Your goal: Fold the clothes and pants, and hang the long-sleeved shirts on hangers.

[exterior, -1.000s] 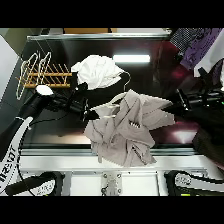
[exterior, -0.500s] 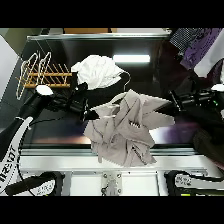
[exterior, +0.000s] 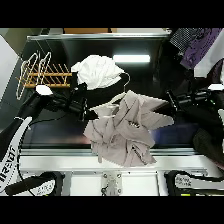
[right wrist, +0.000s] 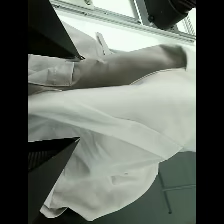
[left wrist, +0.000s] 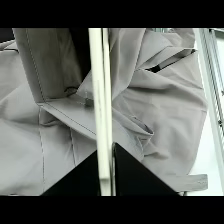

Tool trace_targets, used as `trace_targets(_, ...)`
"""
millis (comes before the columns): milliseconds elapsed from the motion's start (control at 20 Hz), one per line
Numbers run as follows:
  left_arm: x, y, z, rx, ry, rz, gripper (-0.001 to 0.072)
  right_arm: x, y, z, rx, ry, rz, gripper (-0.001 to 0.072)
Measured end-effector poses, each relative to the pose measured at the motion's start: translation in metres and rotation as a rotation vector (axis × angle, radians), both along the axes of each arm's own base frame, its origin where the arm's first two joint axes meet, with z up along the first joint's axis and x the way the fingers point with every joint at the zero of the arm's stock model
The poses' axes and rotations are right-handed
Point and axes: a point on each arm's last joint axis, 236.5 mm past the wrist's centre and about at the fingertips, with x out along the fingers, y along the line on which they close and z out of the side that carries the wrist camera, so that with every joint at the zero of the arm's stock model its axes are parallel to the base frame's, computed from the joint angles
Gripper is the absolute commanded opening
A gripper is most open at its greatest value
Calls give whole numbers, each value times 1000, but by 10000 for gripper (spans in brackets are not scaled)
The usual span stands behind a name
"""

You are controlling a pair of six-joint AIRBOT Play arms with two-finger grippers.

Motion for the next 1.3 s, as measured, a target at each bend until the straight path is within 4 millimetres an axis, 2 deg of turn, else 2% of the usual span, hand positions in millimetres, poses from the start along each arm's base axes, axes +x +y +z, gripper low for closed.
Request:
trace_targets(750, 0, -1, 1, -6, 1, 2, 13, -1, 3, 0, 1, -1, 8, 512)
trace_targets(800, 0, -1, 1, -6, 1, 2, 13, -1, 3, 0, 0, -1, 8, 379)
trace_targets(850, 0, -1, 1, -6, 1, 2, 13, -1, 3, 0, 0, -1, 8, 137)
trace_targets(900, 0, -1, 1, -6, 1, 2, 13, -1, 3, 0, 0, -2, 7, 16)
trace_targets(1300, 0, -1, 1, -6, 1, 3, 14, -1, 3, 0, 0, -3, 8, 13)
